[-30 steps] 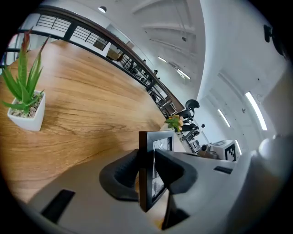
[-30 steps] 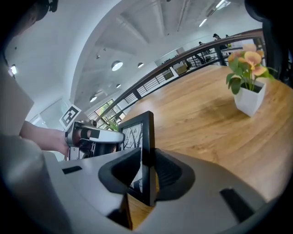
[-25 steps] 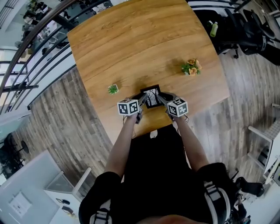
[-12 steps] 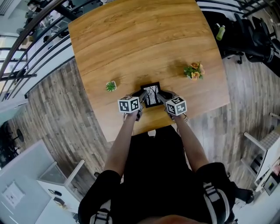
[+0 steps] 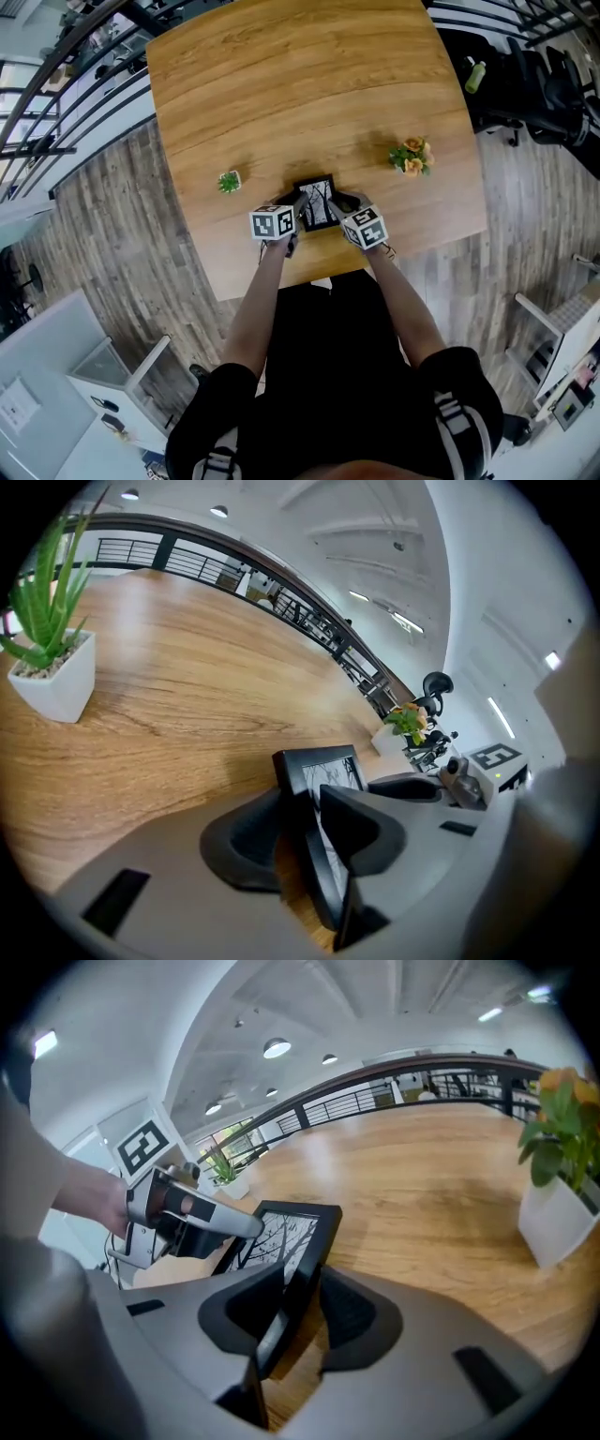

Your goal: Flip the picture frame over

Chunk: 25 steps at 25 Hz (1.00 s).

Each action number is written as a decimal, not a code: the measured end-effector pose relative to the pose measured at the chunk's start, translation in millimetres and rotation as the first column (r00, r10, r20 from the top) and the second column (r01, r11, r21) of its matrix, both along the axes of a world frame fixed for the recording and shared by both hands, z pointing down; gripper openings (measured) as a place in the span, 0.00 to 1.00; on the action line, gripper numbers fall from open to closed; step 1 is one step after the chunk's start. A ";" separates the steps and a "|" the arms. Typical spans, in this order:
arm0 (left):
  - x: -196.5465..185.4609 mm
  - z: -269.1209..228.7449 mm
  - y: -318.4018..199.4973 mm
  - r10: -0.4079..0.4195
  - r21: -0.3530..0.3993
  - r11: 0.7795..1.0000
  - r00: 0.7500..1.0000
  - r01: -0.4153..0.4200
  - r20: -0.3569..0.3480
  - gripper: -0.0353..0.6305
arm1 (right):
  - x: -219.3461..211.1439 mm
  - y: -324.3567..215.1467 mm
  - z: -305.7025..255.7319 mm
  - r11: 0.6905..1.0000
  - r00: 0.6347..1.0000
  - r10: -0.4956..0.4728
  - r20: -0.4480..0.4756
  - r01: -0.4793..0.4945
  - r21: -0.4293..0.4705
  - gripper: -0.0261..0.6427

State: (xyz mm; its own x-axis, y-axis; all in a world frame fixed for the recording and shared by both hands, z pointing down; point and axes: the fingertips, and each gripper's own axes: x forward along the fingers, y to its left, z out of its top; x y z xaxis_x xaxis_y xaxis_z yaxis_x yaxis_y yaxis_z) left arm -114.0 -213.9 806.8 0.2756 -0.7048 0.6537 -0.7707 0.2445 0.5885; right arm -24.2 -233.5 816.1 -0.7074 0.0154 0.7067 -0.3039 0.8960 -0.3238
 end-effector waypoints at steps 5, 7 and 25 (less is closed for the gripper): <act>-0.7 3.9 0.8 -0.027 -0.024 0.999 0.999 0.027 0.023 0.25 | -3.7 -2.1 2.2 0.989 0.997 -0.080 -0.020 0.082 0.119 0.25; -1.9 3.2 0.9 -0.030 -0.027 0.999 0.999 0.031 0.040 0.25 | -5.3 -1.0 0.3 0.988 0.995 -0.096 -0.023 0.098 0.117 0.25; 3.3 6.5 3.7 0.029 -0.067 0.998 0.956 -0.010 0.293 0.28 | -4.1 -0.1 5.7 0.974 0.987 -0.114 -0.113 0.134 0.184 0.26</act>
State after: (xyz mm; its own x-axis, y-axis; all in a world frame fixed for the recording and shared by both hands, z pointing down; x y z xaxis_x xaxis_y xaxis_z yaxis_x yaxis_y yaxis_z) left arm -110.7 -210.2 813.3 0.0782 -0.6553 0.7513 -0.9121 0.2571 0.3193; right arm -28.3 -233.6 821.8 -0.6330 -0.0430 0.7730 -0.2092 0.9708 -0.1173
